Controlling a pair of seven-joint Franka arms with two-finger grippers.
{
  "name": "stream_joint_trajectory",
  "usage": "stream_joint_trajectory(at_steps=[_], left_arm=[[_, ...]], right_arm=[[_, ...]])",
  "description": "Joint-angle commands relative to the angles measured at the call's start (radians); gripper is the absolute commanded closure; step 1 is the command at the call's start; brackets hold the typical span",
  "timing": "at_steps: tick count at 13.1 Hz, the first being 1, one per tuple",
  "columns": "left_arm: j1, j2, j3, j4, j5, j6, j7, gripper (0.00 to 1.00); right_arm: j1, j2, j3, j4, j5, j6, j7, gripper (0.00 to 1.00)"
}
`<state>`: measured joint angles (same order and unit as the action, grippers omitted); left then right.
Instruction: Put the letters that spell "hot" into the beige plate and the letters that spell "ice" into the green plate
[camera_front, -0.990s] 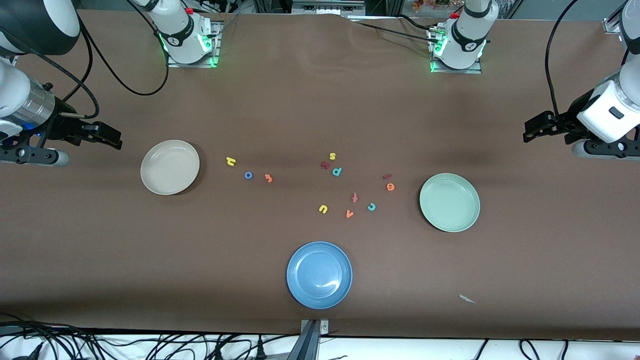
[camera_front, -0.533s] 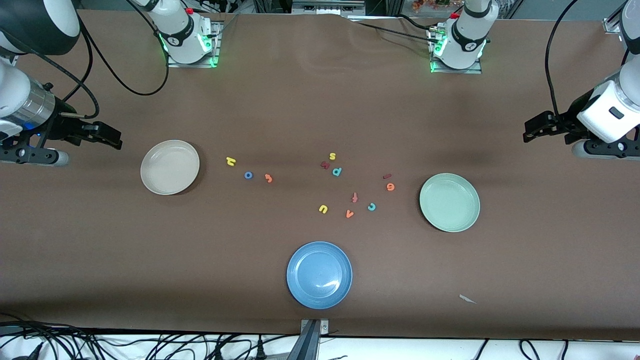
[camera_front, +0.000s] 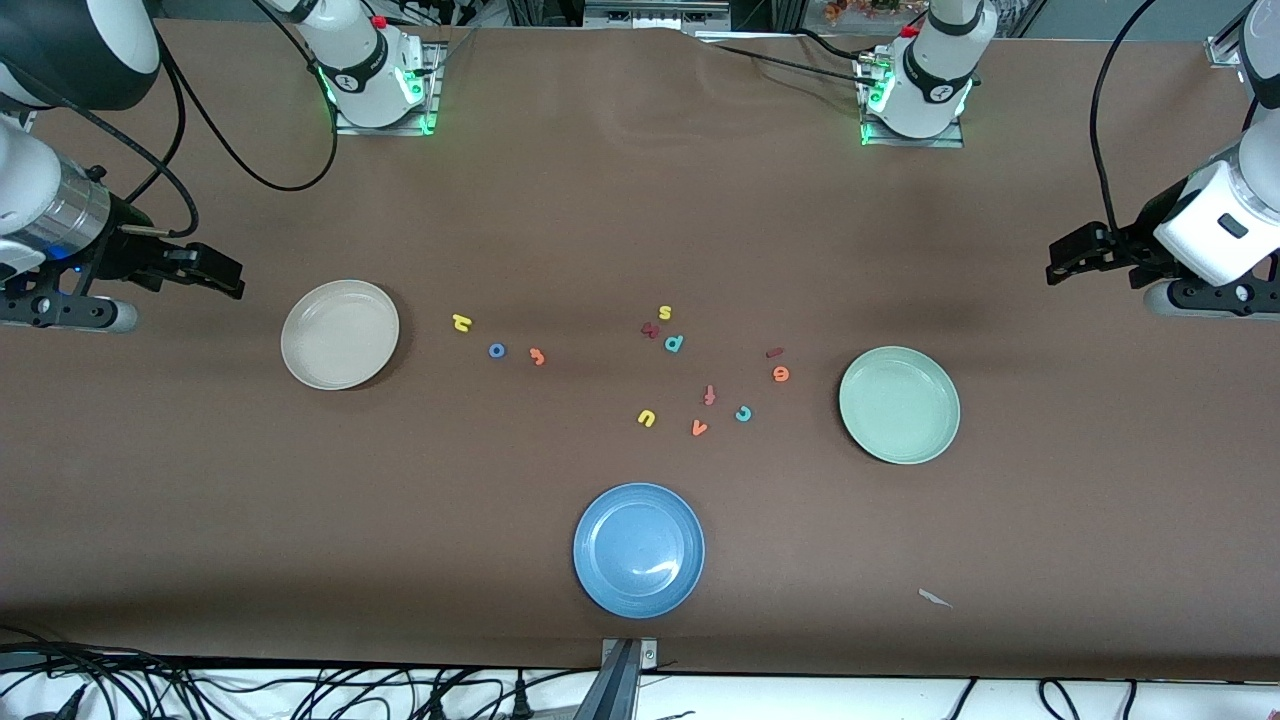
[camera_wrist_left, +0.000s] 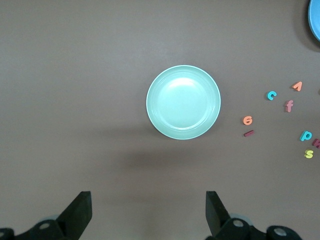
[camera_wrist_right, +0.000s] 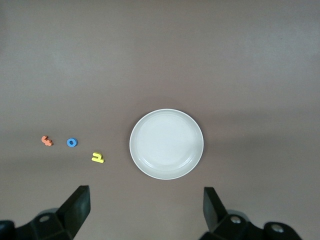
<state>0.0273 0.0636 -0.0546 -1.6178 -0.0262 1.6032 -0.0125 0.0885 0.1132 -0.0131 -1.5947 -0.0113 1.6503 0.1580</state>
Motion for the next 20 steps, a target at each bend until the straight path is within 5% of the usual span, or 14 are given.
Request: stream_joint_trajectory(at_steps=[1, 20], left_arm=[[0.005, 0.012, -0.007, 0.029, 0.003, -0.011, 0.009, 0.00], [-0.004, 0.061, -0.013, 0.026, -0.023, -0.042, 0.019, 0.00]], right_arm=[[0.002, -0.004, 0.002, 0.002, 0.002, -0.012, 0.008, 0.00], [0.011, -0.006, 0.001, 0.002, -0.002, -0.012, 0.009, 0.00]])
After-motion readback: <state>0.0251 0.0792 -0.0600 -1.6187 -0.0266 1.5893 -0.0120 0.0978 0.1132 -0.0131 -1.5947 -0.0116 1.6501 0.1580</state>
